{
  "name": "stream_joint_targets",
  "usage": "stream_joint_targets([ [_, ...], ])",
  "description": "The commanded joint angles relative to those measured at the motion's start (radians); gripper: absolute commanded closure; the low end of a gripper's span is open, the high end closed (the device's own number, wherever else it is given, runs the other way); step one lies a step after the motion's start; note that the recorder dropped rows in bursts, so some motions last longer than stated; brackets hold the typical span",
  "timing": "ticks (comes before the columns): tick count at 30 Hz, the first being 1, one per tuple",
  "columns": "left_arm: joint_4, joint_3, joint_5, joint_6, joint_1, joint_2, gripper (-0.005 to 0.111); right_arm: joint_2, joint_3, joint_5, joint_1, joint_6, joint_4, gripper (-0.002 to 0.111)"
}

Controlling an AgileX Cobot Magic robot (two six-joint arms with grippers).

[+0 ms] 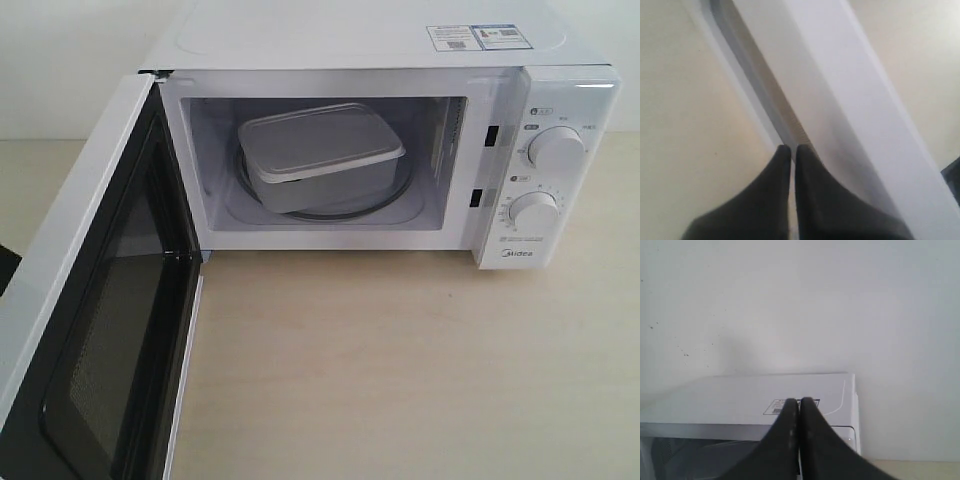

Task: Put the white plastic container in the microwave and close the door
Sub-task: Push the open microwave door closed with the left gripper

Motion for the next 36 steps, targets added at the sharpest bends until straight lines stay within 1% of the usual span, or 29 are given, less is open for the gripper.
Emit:
stream_joint_targets([
  [1, -0.119, -0.006, -0.01, 0.085, -0.011, 0.007, 0.102, -0.008, 0.008, 0.048, 0.003, 0.038, 0.0, 0.108],
  [5, -0.194, -0.006, -0.021, 0.138, -0.011, 0.032, 0.102, -0.006, 0.024, 0.173, 0.003, 0.074, 0.0, 0.108],
  [9, -0.268, -0.006, -0.033, 0.188, -0.011, 0.077, 0.102, -0.006, 0.028, 0.251, 0.003, 0.097, 0.0, 0.108],
  [14, -0.375, -0.006, -0.068, 0.289, -0.011, 0.134, 0.102, -0.006, 0.028, 0.36, 0.003, 0.097, 0.0, 0.108],
  [17, -0.389, -0.006, -0.11, 0.308, -0.05, 0.159, 0.102, -0.006, 0.028, 0.393, 0.003, 0.11, 0.0, 0.108],
  [26, -0.416, -0.008, -0.302, 0.308, -0.21, 0.239, 0.102, -0.006, 0.028, 0.416, 0.003, 0.184, 0.0, 0.108],
  [32, -0.419, -0.087, -0.402, 0.313, -0.292, 0.322, 0.102, -0.006, 0.028, 0.434, 0.003, 0.237, -0.046, 0.108],
  [36, -0.417, -0.164, -0.44, 0.318, -0.329, 0.388, 0.102, -0.006, 0.028, 0.449, 0.003, 0.237, -0.046, 0.108],
])
